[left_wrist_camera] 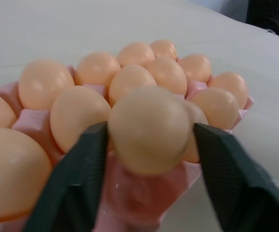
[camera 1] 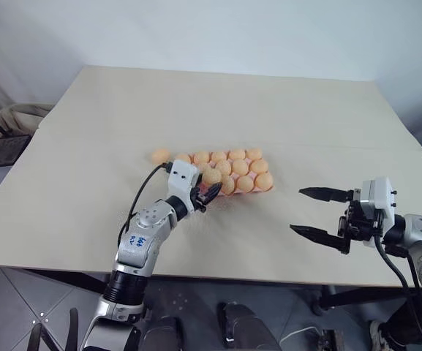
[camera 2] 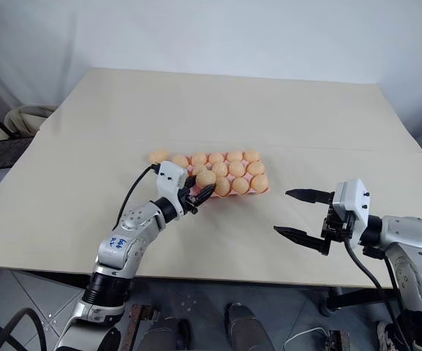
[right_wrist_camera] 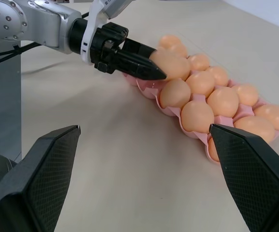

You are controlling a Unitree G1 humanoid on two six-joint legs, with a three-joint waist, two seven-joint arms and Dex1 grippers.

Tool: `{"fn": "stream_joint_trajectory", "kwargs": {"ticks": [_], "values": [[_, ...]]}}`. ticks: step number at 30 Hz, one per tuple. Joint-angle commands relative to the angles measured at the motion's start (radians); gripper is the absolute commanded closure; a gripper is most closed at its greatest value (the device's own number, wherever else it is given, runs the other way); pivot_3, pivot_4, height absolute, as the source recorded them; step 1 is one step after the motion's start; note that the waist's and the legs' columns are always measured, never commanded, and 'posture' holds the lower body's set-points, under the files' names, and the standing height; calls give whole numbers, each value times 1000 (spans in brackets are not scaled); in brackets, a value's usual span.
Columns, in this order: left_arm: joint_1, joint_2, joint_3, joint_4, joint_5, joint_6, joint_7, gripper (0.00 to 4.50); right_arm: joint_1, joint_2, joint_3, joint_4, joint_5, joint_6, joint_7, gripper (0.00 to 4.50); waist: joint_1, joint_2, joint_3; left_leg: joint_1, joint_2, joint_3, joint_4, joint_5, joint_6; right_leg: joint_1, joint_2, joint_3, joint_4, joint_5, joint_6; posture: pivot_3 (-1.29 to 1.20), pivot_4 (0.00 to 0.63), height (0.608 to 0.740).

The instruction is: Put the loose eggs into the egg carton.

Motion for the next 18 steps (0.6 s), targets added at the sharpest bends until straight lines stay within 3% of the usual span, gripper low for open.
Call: {"fn": "stream_joint_trajectory", "kwargs": {"ticks": [1, 2, 8, 18], "values": [[-21, -1, 3, -57, -10, 15, -8, 289, -19, -8, -17, -29, 14, 3, -7, 0, -1, 0, 0, 0, 0, 0, 0, 0, 0, 0, 0, 0, 0, 0, 0, 0, 150, 740], [-21, 3, 9, -67, -12, 23, -7, 10, -22, -8, -15, -27, 13, 4, -7, 0, -1, 0, 0, 0, 0, 0, 0, 0, 0, 0, 0, 0, 0, 0, 0, 0, 150, 740], [4, 62, 70, -182, -37, 53, -19, 10, -35, -10, -14, -22, 14, 8, -6, 0, -4, 0, 0, 0, 0, 0, -1, 0, 0, 0, 0, 0, 0, 0, 0, 0, 150, 740], [356, 251, 296, -409, -123, -83, -164, 10, -74, -7, 2, 7, 12, 16, 14, 0, -5, 1, 1, 1, 2, 0, -3, -1, -2, 0, 0, -1, -1, -2, -3, 0, 150, 740]]}}
